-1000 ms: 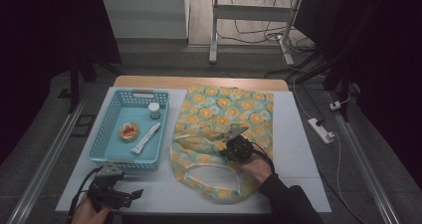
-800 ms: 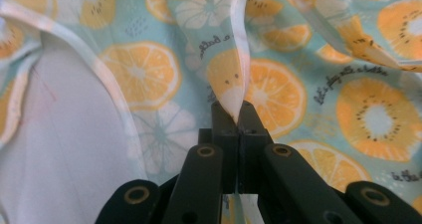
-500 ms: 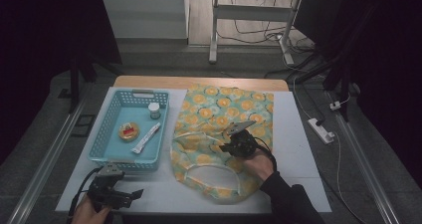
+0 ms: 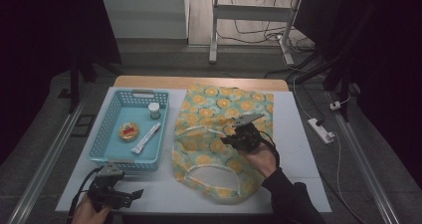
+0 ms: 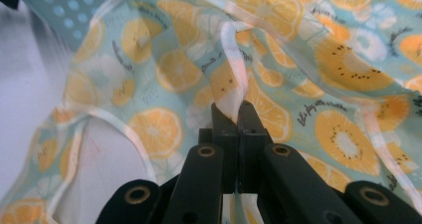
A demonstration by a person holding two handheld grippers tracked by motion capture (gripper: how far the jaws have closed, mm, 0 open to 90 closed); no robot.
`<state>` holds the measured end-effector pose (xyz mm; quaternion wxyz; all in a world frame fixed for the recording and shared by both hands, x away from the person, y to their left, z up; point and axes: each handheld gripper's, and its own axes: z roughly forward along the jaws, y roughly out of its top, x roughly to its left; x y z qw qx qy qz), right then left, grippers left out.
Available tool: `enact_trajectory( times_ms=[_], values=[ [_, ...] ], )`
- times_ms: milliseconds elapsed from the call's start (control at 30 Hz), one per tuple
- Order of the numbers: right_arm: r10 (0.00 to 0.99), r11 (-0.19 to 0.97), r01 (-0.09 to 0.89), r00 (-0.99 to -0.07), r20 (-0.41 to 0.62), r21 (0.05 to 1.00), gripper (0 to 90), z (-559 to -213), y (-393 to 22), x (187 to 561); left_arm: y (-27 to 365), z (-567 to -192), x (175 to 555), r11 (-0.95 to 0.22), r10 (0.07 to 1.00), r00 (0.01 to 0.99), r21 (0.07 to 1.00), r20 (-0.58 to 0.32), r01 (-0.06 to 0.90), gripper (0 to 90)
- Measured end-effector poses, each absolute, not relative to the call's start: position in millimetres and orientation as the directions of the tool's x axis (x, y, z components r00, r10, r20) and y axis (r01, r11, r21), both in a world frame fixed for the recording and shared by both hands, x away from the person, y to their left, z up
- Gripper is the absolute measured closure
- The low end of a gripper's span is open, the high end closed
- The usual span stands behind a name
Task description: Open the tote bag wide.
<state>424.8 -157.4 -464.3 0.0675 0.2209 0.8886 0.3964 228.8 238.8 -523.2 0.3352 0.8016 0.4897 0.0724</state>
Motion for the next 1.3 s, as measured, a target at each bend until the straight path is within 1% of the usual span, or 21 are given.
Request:
enact_trajectory(
  times_ms=[600, 1300],
  values=[
    [0.44, 0.523, 0.272, -0.898, 0.018, 0.807, 90.0, -422.4, -149.3, 425.2, 238.6, -523.4, 229.3, -0.295, 0.835, 0.507, 0.605, -0.212, 0.74, 3.8],
    [0.461, 0.489, 0.262, -0.887, 0.008, 0.832, 90.0, -405.7, -143.7, 435.7, 238.9, -523.5, 229.6, -0.293, 0.836, 0.505, 0.603, -0.215, 0.742, 3.8]
  ],
)
